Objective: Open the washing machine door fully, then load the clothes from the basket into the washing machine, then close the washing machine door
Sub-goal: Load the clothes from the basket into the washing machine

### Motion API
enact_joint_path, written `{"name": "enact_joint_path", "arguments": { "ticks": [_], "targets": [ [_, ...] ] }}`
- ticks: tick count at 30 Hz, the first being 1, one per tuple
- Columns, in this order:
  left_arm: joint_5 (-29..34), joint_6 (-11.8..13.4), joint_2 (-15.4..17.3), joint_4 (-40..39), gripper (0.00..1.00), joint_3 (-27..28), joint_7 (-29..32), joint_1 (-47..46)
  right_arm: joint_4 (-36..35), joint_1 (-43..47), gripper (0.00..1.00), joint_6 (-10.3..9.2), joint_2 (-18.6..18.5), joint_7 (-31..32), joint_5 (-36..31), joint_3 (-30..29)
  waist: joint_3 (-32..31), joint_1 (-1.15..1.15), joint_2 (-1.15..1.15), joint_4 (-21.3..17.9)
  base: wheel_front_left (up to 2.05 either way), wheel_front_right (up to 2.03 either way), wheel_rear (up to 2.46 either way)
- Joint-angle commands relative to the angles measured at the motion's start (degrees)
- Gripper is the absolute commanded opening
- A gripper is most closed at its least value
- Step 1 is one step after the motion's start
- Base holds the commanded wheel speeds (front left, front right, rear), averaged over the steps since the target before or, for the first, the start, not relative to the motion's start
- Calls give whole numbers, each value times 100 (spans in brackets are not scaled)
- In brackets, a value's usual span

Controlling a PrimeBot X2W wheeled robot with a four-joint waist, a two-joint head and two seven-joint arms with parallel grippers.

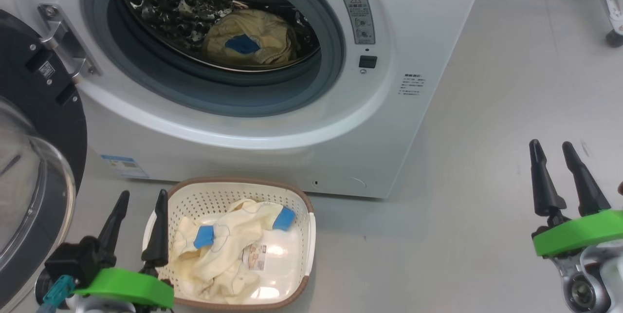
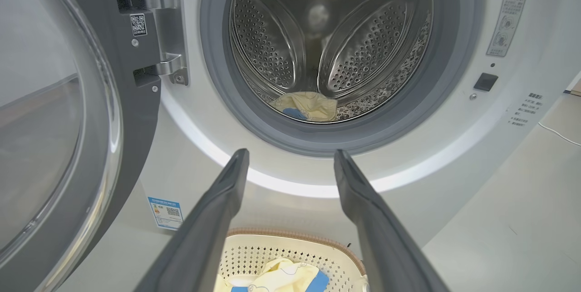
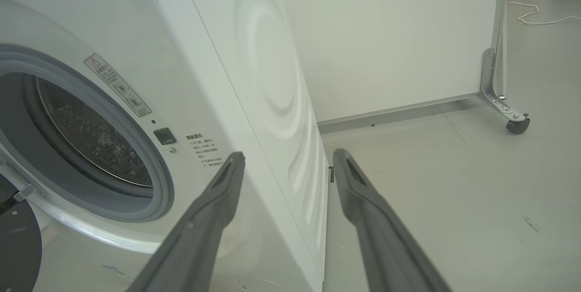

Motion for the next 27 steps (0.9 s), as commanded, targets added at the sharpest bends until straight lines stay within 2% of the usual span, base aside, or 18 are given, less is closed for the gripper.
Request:
{"name": "enact_joint_path", "arguments": {
  "ticks": [1,10,15,27],
  "targets": [
    [40,2,86,-162,100,238,-62,-122,-198,-20,100,59,-178,-55,-53,47,26,0,0,-6,0,0,0],
    [-29,2,58,289,100,81,-62,-303,-284,-202,100,59,-48,-55,-83,-13,472,0,0,-57,0,0,0],
    [-34,2,93,831,100,-76,-62,-562,-342,-413,100,59,73,-55,-104,-56,859,0,0,-113,0,0,0],
    [-522,2,144,2220,100,-639,-62,-1580,-461,-968,100,59,329,-55,-198,-97,1769,0,0,-252,0,0,0]
  ]
}}
